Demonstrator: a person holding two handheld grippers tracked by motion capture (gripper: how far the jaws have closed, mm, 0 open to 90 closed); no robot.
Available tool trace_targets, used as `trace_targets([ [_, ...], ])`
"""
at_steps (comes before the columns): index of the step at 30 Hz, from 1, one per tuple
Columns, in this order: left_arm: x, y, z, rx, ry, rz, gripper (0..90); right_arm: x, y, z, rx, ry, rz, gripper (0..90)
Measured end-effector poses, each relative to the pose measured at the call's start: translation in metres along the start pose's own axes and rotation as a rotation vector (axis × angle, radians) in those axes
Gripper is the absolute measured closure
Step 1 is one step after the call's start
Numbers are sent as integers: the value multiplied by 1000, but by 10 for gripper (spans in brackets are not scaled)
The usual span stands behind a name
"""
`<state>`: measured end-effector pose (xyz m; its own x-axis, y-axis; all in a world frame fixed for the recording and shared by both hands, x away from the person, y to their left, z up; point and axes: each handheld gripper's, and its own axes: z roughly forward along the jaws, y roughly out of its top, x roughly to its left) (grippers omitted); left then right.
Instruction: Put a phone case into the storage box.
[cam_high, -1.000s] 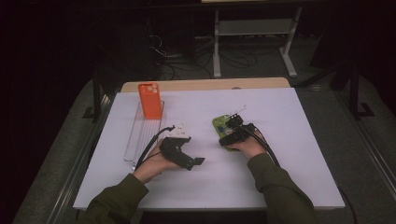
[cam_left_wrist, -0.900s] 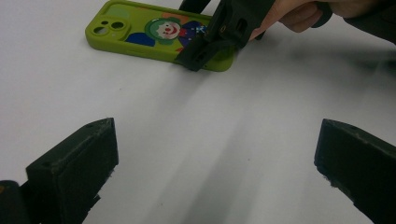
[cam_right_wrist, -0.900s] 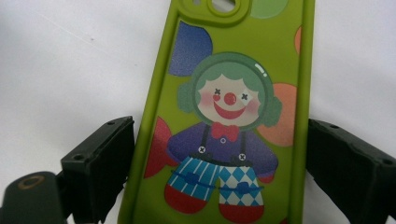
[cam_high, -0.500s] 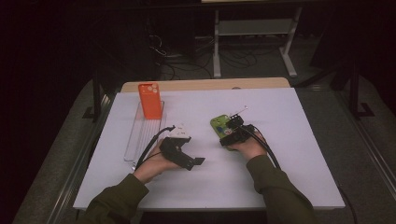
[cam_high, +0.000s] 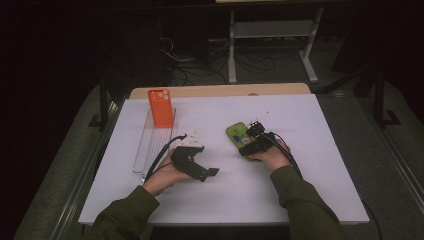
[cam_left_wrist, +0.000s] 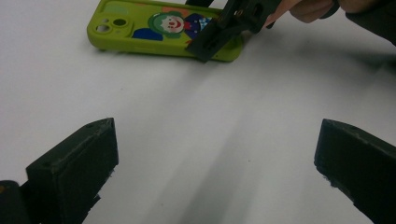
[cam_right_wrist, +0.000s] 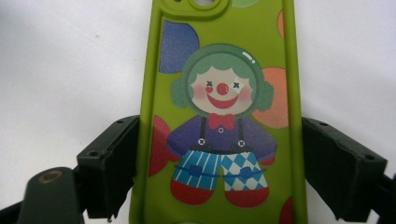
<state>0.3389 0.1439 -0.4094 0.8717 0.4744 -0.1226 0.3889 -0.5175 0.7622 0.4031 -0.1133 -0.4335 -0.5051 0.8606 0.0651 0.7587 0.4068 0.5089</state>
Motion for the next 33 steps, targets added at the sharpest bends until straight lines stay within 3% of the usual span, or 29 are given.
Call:
trace_targets([
  [7,-2,3,-1,-18,12,-6,0,-11,-3,-14,-4,52,-54,155],
  [11,-3,8,-5,-37,11,-14,0,-17,-6,-25,0,97,-121,155],
  [15,-3,14,-11,-31,-1,26,0,-23,-6,-37,-7,137,-168,155],
  [19,-4,20,-14,-40,-31,35,0,-28,-6,-46,-8,150,-218,155],
  [23,-5,26,-15,-20,-52,77,0,-32,-7,-56,-15,166,-240,155],
  [29,-4,37,-17,7,-68,133,0,-32,-9,-62,9,191,-305,155],
  [33,0,41,-19,18,-78,146,0,-31,-10,-64,17,221,-359,155],
])
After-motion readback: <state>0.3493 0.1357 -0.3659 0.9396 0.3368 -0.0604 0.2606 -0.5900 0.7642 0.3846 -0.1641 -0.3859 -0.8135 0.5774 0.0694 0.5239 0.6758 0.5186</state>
